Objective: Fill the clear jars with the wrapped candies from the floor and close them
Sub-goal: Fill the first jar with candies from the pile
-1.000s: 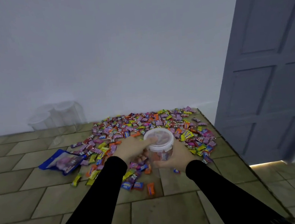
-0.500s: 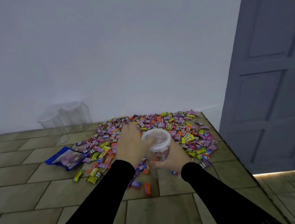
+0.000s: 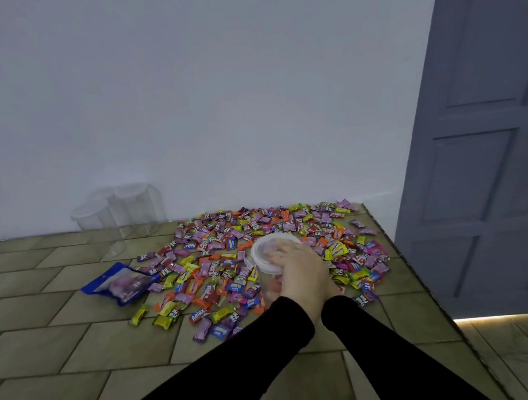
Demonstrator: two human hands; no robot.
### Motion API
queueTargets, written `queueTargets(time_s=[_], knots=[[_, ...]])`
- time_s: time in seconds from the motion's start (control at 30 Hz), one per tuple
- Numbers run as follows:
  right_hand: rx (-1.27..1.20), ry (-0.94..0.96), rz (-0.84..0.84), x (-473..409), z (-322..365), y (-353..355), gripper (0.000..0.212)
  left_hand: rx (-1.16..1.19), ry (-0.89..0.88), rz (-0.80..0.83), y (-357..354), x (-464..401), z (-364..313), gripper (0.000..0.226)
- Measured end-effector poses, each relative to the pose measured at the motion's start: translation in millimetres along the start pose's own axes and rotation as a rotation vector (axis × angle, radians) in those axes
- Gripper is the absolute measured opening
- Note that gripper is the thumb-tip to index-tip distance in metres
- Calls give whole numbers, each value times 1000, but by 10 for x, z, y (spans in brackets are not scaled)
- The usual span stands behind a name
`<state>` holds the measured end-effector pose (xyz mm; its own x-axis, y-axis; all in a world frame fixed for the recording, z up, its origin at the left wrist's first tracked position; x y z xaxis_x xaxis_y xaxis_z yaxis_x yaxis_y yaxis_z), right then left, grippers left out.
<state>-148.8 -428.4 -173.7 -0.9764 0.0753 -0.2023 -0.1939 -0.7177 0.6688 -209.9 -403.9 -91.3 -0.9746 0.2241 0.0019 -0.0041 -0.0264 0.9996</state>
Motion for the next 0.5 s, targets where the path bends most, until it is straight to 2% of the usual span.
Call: queueTargets(time_s=[0.03, 0.07, 0.1, 0.17, 0.2, 0.23, 0.3, 0.33, 0.4, 0.5], knots=[[-42, -2, 59, 24, -35, 5, 56, -39, 36, 66, 101, 12, -10, 48], [-73, 1, 121, 82, -36, 54, 46, 1, 53, 100, 174, 29, 13, 45], [-120, 1, 167, 113, -45, 102, 38, 19, 20, 80, 276, 35, 2, 42], [-155, -150, 274, 316, 6, 221, 24, -32, -225, 18, 482, 54, 44, 27], [-200, -202, 280, 398, 16, 292, 24, -39, -345, -47, 608, 99, 119, 18], [-249, -177, 283, 406, 13, 309, 38, -22, -380, -139, 714, 88, 248, 26], [-299, -130, 253, 399, 20, 326, 69, 92, -321, -328, 776, -67, 557, 41], [-313, -131, 249, 384, 29, 332, 74, 162, -268, -362, 755, -157, 711, 43], [-292, -120, 244, 354, 45, 336, 74, 282, -203, -317, 636, -330, 926, 48], [-248, -123, 255, 335, 36, 350, 80, 447, -166, -98, 413, -487, 1015, 55]])
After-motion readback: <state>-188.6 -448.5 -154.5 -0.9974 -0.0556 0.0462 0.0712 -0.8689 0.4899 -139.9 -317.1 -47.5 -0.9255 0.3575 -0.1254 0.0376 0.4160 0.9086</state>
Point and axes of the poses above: each hand's wrist, its own x-axis away from the middle knuckle, its own y-axis out of the back of the hand, z = x × y, the point moved 3 cm from there along -x, towards the middle knuckle, and after that the axes turned 14 degrees about -y, right-handed, at the moved point
